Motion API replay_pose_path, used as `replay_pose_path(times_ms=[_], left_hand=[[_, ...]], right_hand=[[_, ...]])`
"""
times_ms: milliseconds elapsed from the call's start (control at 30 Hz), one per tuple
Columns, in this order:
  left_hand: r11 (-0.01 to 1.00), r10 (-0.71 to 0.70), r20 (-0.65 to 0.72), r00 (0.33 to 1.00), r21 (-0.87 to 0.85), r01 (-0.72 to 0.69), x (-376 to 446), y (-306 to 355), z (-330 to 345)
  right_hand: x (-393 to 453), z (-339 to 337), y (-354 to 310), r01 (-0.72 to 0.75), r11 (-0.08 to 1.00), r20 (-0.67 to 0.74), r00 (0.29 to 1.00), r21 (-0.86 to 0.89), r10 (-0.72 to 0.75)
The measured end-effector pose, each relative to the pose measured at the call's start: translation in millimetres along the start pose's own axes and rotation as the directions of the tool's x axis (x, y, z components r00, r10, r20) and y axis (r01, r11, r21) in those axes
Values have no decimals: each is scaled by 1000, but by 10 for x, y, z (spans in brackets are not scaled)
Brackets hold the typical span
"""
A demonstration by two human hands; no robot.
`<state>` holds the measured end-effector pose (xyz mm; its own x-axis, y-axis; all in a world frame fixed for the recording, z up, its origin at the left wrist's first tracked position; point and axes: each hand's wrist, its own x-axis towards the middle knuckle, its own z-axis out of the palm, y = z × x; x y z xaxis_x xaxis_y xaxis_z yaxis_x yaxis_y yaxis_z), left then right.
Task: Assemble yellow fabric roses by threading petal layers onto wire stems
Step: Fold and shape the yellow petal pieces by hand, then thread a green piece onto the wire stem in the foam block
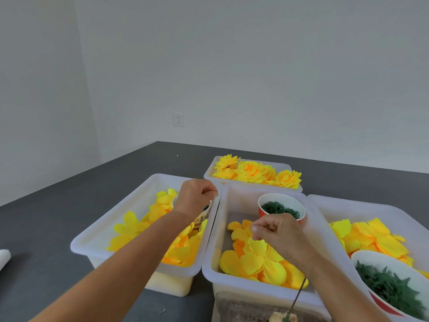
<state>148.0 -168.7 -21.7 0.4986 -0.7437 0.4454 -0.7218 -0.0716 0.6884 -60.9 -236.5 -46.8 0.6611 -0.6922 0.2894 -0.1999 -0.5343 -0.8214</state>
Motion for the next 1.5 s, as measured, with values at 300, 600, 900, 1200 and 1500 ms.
replay_pose_path(times_ms=[300, 600, 900, 1200, 1500], left_hand=[[686, -20, 210, 977, -709, 166, -482, 613, 35], [702, 143, 136, 980, -712, -3, -815, 1090, 30], [639, 202, 148, 968, -769, -15, -1082, 1307, -73], [708, 202, 68, 977, -699, -98, -1555, 1260, -180], [744, 97, 64, 993, -668, -29, -1902, 1197, -78]], right_hand=[[-86, -198, -298, 27, 933, -172, 984, 359, 37], [-423, -305, -666, -149, 686, -46, 965, 712, 257], [-760, -396, -813, -161, 612, 13, 971, 774, 240], [-1153, -471, -885, -69, 549, -88, 963, 833, 255], [-1408, -463, -937, -96, 579, -39, 976, 810, 216]])
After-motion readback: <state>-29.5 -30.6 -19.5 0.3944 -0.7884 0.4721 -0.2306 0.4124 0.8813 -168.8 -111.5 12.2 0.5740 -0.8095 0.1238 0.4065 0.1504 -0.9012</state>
